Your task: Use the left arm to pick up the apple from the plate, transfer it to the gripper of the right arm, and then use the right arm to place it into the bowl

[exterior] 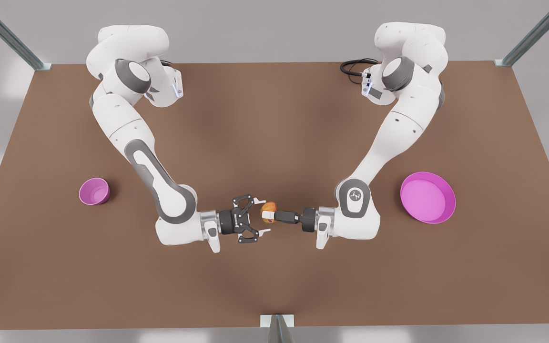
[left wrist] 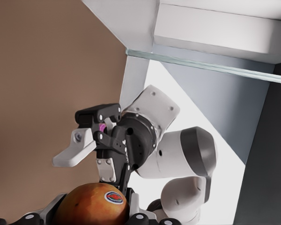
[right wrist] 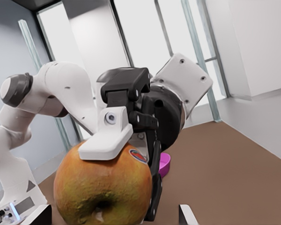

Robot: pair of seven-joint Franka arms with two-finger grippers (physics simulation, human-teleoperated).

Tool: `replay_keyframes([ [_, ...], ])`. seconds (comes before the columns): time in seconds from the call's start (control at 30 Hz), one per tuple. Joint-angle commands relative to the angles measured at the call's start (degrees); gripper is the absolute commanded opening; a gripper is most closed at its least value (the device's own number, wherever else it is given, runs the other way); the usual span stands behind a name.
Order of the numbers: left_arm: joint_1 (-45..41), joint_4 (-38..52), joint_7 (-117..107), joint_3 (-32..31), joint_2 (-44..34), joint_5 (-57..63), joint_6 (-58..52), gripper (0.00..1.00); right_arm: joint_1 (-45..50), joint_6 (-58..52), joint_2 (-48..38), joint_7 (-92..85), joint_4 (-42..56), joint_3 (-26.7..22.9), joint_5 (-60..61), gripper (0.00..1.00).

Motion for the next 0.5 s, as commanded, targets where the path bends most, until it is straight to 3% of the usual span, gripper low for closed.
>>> replay_keyframes([
  [0.0, 0.0, 0.0, 2.1, 0.0, -0.1, -0.1, -0.1, 0.71, -0.3, 0.0, -0.1, -4.7, -0.3, 0.4, 0.2, 1.0],
  [0.47, 0.0, 0.0, 2.5, 0.0, 0.0, -0.1, -0.1, 0.71, -0.3, 0.8, -0.1, -4.7, -1.0, 3.0, 0.6, 1.0],
])
